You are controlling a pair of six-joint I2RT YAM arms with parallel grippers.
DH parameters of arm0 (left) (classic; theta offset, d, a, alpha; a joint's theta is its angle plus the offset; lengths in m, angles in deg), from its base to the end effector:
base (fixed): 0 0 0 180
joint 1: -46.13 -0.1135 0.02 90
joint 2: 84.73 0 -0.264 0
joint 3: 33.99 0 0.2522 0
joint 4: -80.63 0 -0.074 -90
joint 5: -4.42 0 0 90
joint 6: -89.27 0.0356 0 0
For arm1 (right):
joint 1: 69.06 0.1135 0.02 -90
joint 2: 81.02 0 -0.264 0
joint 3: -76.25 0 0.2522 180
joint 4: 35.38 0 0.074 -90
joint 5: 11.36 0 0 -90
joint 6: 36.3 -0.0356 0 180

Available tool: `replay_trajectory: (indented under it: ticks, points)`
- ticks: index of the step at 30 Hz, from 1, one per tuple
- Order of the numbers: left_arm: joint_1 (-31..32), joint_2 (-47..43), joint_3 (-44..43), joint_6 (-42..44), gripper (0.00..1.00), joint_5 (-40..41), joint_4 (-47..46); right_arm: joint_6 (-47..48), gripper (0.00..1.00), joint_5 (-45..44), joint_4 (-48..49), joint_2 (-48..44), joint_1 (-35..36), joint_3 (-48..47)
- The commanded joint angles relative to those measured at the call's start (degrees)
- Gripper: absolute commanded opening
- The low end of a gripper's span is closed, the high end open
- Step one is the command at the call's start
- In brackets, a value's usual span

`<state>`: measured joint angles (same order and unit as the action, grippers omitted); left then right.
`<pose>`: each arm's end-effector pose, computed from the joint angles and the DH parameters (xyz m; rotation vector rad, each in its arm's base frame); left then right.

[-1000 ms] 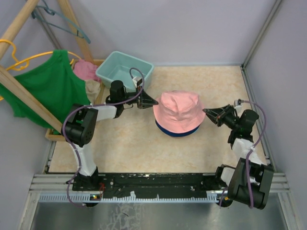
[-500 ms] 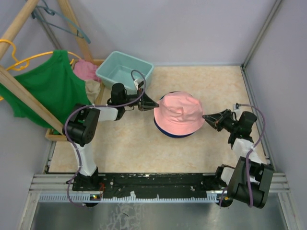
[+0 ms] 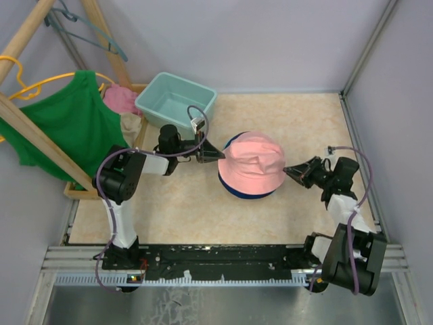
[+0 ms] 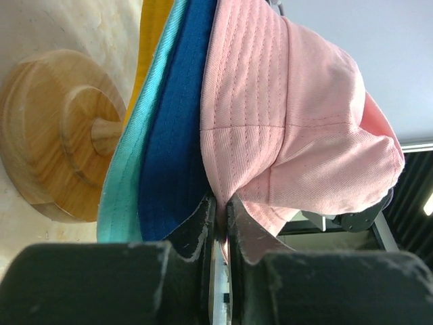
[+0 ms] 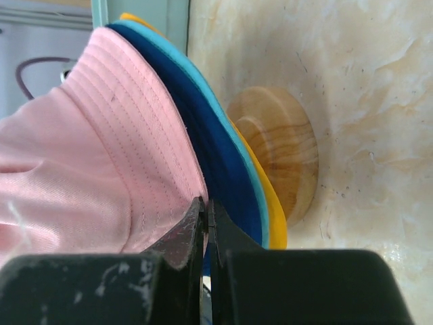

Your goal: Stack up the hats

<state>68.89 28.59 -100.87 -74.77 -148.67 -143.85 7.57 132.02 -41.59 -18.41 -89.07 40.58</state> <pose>0.3458 -0.1795 0.1701 0.1837 2.0839 -2.0335 0.2006 -0.0427 0.1816 0.6544 2.0323 1.2609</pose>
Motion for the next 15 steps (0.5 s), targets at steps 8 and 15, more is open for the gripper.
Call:
replay_trajectory:
  ticks: [8, 15]
  points:
    - [-1.71, 9.86, -13.57, 11.09, 0.14, -2.59, 17.98, 6.27, 0.0, -15.41, -15.92, -7.83, 11.58, -0.33]
    - [-3.42, 15.53, -23.37, 10.58, 0.17, -4.22, 20.6, 7.55, 0.0, -16.38, -25.11, -14.69, 13.94, -0.07]
